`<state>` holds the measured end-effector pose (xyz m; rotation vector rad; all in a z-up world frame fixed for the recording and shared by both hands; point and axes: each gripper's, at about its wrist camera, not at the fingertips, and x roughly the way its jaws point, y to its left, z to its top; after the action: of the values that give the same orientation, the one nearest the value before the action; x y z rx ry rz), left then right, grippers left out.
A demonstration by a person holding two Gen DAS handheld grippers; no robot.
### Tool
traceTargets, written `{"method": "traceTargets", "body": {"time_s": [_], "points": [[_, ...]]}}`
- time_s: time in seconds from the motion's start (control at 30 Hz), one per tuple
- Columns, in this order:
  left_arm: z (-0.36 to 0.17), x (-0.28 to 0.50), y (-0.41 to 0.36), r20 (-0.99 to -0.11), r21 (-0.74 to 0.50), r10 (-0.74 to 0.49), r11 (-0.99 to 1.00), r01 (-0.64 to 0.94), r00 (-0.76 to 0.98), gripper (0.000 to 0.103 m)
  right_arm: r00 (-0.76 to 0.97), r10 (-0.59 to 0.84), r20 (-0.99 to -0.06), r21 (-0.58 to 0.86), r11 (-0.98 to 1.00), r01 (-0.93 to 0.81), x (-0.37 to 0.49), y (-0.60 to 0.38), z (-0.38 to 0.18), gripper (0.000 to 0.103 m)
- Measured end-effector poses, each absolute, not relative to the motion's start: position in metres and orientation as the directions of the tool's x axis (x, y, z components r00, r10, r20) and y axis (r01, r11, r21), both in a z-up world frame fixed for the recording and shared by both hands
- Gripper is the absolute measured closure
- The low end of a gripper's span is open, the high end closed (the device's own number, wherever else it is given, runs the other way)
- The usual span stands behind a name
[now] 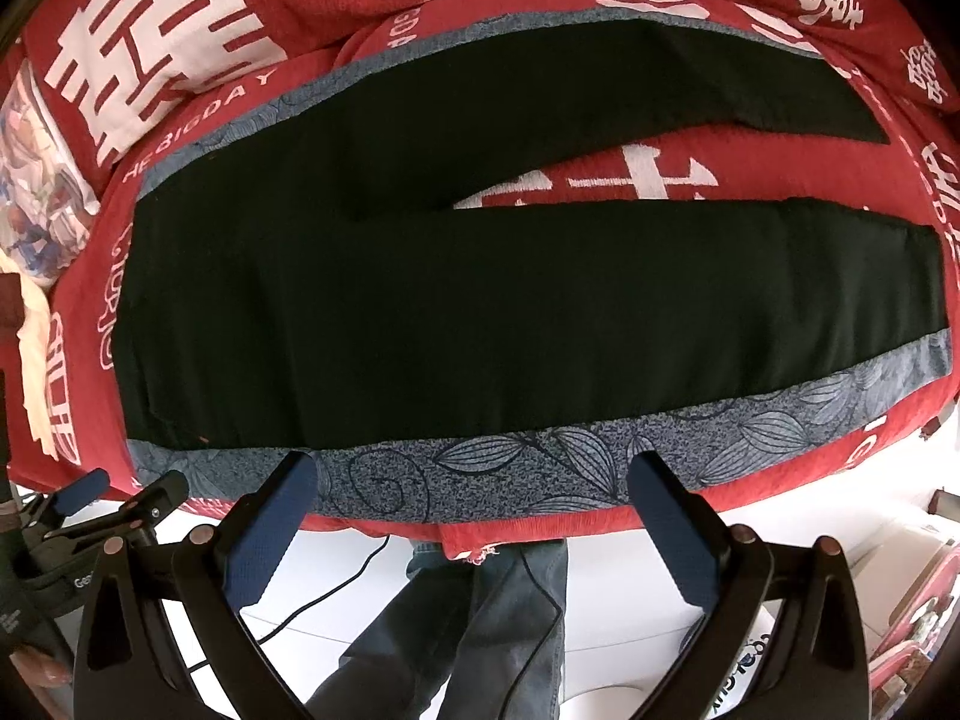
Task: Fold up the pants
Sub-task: 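Position both grippers open above the grey waistband of the black pants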
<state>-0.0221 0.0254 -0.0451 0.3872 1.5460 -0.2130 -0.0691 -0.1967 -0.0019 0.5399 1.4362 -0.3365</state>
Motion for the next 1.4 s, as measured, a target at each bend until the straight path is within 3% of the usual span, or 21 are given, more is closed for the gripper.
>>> {"method": "traceTargets", "body": {"time_s": [1.4], "points": [[-0.057,-0.022,0.028,-0.993,0.116,0.121,0.927,0.356,0.008,0.0,0.145,0.143,-0.979,0.2,0.811,0.551,-0.077,-0.204,-0.018,0.0]]}}
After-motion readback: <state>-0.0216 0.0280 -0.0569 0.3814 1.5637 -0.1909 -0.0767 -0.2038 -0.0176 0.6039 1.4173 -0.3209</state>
